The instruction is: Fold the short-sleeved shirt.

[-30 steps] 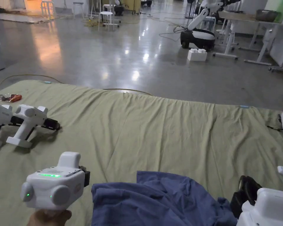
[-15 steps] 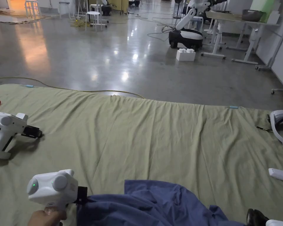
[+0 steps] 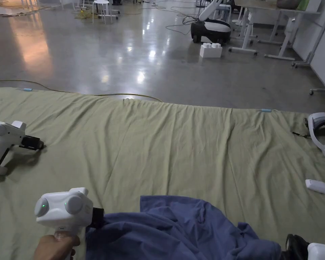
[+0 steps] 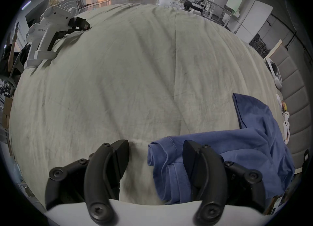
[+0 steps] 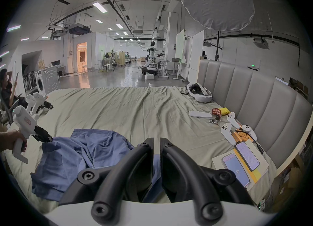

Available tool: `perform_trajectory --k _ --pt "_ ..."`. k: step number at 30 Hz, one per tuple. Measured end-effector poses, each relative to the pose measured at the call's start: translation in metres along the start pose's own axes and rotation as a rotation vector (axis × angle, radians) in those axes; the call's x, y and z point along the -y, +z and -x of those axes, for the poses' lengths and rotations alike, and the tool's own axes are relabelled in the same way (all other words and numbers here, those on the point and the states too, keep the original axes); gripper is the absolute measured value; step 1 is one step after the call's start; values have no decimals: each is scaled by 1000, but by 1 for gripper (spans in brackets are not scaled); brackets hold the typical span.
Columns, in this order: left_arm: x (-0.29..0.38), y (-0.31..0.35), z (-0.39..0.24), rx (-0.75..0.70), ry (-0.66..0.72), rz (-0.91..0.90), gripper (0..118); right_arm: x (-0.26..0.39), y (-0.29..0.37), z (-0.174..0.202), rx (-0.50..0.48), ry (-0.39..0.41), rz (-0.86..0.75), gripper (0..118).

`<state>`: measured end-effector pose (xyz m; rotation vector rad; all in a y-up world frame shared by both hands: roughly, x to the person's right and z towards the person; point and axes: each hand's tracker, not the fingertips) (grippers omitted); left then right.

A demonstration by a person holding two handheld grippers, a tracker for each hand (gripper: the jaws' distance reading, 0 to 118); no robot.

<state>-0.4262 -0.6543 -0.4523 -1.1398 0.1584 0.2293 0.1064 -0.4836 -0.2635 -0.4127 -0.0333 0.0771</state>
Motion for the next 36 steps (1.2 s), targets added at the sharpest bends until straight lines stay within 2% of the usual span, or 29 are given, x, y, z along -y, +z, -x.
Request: perform_trajectory --k 4,5,7,9,10,12,14,17,19,20,21,23,24,28,32,36 --pt "13 8 -20 -57 -55 -19 71 2 -3 3 -11 -4 13 10" --pt "15 6 -24 -66 -71 -25 63 3 -5 4 -10 -7 18 10" --pt "24 18 -42 -66 -100 -38 28 5 -9 4 -13 -13 37 10" --pt "28 17 -53 -109 -172 -57 14 6 -17 1 -11 -5 89 11" --pt "28 20 -59 -112 -216 -55 11 7 -23 -1 -5 -2 125 11" --pt "33 23 -62 -127 -279 -69 9 7 -37 -8 6 -4 209 14" --pt "38 44 -61 -99 -243 -90 8 5 -54 -21 7 -28 292 19" --pt "43 61 -53 -42 -165 -126 8 -1 -84 -38 -15 -54 382 33" --pt "57 103 -63 -22 -128 -154 8 -7 -103 -45 -24 -54 439 35" --pt "61 109 -64 -15 -123 -155 8 -10 -113 -45 -18 -40 475 43" --pt "64 115 -65 -1 -118 -159 8 -12 -124 -45 -30 -26 512 64" --pt "69 141 -74 2 -118 -175 8 -12 -143 -45 -62 -1 555 94" --pt "72 146 -77 2 -121 -179 8 -11 -151 -44 -80 1 564 104" --pt "76 165 -85 6 -127 -188 8 -2 -180 -37 -54 45 643 104" --pt "76 174 -88 8 -118 -187 8 13 -204 -33 -75 -1 769 104" --pt "74 175 -87 6 -114 -174 8 30 -218 -30 -44 -29 871 102"
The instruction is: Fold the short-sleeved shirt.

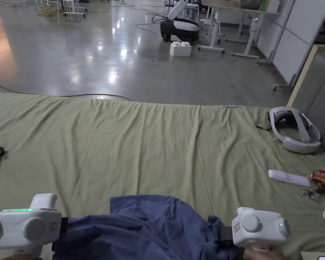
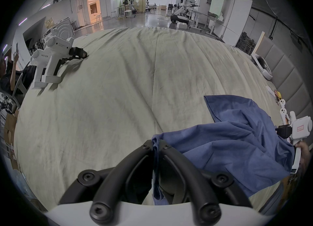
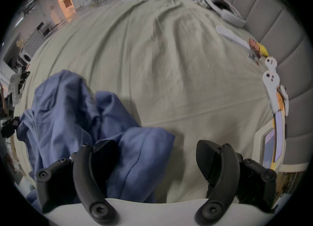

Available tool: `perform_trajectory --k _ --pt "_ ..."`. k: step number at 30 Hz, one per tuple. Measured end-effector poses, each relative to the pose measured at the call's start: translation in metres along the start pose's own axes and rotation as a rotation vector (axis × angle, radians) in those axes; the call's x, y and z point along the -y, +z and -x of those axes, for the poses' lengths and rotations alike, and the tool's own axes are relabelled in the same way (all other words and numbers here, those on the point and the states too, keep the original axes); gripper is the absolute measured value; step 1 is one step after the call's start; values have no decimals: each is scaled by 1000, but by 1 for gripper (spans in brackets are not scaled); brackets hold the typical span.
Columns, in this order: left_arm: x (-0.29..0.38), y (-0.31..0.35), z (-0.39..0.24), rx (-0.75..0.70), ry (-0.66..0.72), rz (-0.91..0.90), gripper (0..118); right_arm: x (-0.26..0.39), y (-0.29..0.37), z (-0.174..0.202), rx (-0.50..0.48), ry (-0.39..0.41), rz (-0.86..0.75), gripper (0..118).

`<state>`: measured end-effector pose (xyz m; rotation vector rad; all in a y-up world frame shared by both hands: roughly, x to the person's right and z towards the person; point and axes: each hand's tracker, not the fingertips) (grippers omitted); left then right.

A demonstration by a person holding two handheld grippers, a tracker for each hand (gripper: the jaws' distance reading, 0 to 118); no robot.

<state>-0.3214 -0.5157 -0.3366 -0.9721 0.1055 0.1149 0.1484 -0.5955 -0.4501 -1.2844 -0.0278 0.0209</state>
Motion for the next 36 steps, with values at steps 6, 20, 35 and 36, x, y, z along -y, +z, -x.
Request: perform_trajectory --k 6,20,35,36 --pt "-4 -7 7 4 9 15 8 7 -5 -8 -43 -115 12 103" --pt "-14 -14 14 2 16 -1 8 24 4 0 -6 -188 -117 97" --pt "-25 -19 18 20 5 -53 8 36 35 21 -82 -96 -296 12" --pt "-26 -17 18 19 0 -64 8 37 40 21 -80 -90 -313 12"
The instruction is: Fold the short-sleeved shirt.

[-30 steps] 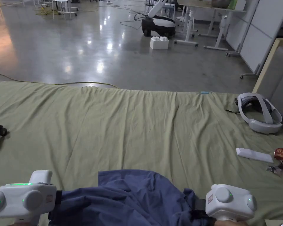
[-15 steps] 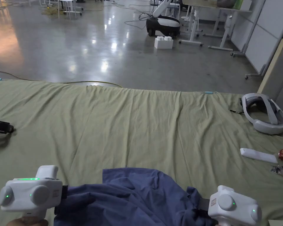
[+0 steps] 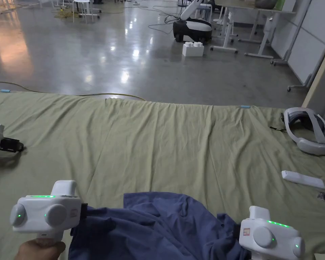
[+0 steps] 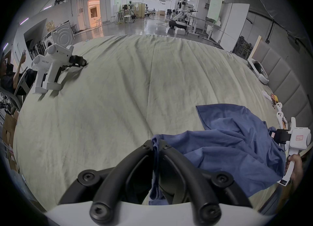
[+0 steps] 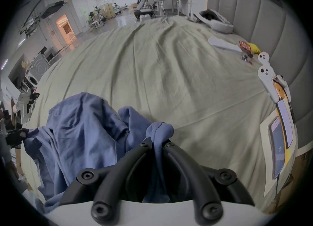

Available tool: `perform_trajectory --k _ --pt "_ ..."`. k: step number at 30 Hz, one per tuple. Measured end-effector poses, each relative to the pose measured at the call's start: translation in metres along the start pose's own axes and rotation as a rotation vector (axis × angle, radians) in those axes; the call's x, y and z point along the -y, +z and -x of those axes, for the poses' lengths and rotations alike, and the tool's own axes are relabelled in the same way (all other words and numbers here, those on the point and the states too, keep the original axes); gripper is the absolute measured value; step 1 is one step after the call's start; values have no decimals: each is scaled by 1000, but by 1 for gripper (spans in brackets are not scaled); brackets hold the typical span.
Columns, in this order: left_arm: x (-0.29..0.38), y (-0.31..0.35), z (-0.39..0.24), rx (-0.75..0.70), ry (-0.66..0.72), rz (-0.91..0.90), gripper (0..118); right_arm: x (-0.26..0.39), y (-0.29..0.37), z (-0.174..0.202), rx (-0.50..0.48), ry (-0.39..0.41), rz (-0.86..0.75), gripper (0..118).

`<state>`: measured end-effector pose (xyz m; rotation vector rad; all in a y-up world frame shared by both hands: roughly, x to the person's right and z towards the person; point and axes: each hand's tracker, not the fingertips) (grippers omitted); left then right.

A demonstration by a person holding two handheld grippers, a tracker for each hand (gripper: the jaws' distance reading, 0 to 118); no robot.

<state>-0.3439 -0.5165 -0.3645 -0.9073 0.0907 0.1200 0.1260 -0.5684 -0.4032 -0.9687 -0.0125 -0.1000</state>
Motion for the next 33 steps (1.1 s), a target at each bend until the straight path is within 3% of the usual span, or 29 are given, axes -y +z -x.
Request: perform_trajectory --k 9,19,33 --pt "-25 49 1 53 -15 -141 7 -20 74 -6 -38 22 -255 12" --pt "-76 146 6 78 -37 -364 7 -67 177 -5 -77 50 -495 12" --pt "-166 210 78 -9 24 -520 7 -172 265 4 -33 108 -666 12"
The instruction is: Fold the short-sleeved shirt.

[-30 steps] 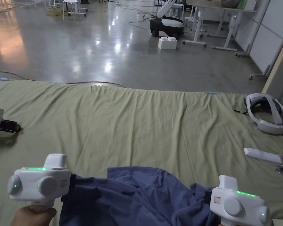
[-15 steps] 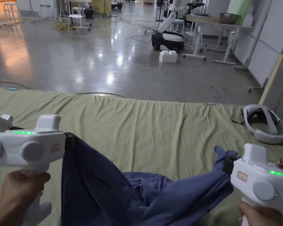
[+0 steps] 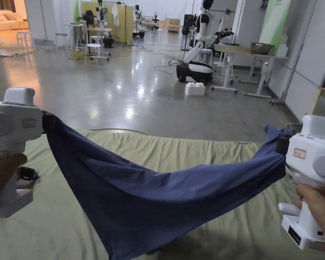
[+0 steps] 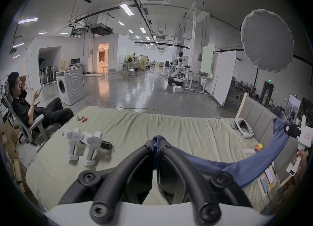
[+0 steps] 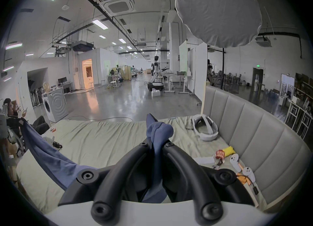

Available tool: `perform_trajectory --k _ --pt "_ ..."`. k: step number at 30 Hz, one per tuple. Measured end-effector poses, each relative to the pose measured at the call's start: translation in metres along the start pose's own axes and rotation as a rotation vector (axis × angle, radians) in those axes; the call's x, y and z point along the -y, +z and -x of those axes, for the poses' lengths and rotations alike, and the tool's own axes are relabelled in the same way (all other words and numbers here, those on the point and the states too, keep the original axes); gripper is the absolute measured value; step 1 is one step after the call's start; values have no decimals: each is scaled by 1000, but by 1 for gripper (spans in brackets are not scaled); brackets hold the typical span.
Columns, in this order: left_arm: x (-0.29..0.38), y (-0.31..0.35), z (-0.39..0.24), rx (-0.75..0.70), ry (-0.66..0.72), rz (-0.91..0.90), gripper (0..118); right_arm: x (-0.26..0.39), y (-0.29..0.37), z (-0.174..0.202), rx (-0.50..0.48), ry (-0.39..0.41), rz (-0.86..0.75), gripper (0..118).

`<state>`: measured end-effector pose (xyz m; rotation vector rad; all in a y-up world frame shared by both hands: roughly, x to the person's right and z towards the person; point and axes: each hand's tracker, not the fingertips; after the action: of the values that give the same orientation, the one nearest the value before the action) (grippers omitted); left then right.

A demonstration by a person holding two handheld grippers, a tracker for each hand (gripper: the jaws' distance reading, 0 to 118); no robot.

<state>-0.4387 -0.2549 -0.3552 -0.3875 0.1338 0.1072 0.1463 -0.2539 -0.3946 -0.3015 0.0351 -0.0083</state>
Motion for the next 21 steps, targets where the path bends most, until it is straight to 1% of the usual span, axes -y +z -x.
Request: perform_trajectory --k 4,5,9,13,18,21 --pt "-31 -12 14 -32 24 -26 7 -31 -13 7 17 34 -24 12" --pt "-36 -5 6 -38 27 -33 7 -38 -17 8 22 42 -30 12" --pt "-46 -11 8 -63 36 -45 7 -51 -31 10 43 49 -43 12" --pt "-35 -13 11 -69 50 -38 7 -43 -36 10 50 74 -37 12" --pt "-4 -17 9 -50 64 -5 7 -22 -40 8 48 58 -11 12" --pt "5 -24 7 -42 59 16 7 -20 -47 11 56 74 6 12"
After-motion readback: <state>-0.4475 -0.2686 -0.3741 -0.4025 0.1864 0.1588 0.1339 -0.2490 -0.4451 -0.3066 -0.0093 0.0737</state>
